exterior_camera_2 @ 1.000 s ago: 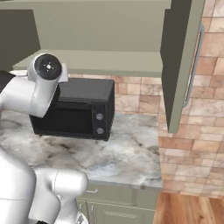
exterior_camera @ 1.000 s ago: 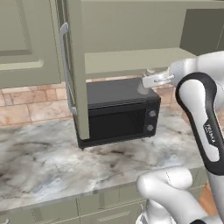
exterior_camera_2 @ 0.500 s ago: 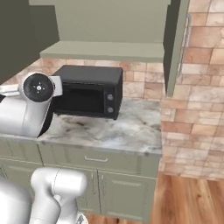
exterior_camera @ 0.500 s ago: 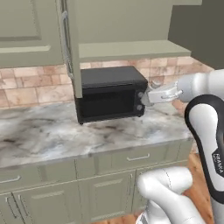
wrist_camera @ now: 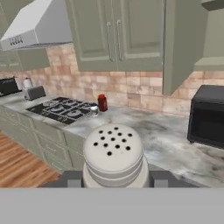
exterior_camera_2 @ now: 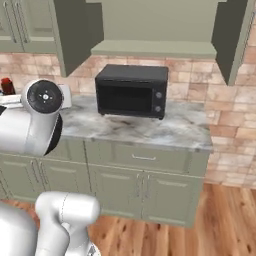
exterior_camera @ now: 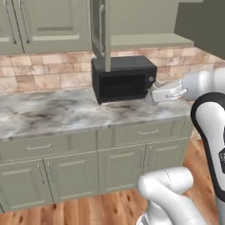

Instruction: Collect the paprika, mayonnaise, and shaker from the cabinet and place them next to the stove.

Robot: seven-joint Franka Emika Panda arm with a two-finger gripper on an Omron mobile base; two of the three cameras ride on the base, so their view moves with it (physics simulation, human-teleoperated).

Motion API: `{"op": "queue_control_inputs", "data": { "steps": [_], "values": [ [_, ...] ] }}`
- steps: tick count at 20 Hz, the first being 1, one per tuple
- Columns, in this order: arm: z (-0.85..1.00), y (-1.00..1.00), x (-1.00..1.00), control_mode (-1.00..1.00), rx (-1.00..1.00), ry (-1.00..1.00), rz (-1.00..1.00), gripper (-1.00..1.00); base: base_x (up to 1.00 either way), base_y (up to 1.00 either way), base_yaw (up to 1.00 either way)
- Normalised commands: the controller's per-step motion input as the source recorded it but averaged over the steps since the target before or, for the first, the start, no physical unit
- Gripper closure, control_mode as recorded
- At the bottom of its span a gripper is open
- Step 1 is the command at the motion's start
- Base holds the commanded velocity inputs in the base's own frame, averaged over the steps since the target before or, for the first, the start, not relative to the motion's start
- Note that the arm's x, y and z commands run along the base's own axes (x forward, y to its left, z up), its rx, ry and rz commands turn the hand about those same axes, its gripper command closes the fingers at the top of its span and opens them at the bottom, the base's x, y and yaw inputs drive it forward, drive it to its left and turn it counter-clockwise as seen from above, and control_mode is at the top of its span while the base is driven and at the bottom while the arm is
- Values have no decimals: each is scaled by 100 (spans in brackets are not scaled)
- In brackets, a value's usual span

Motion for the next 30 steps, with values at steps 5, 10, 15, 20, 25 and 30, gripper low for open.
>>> {"op": "queue_control_inputs", "data": {
  "steps": [5,10,15,20,25,30],
  "values": [
    [0,0,0,100,0,0,0,100,-13,100,0],
    [0,0,0,100,0,0,0,100,3,100,0],
    [0,0,0,100,0,0,0,100,32,99,0],
    [0,0,0,100,0,0,0,100,74,79,0],
    [0,0,0,100,0,0,0,100,72,71,0],
    [0,0,0,100,0,0,0,100,42,69,0]
  ]
}}
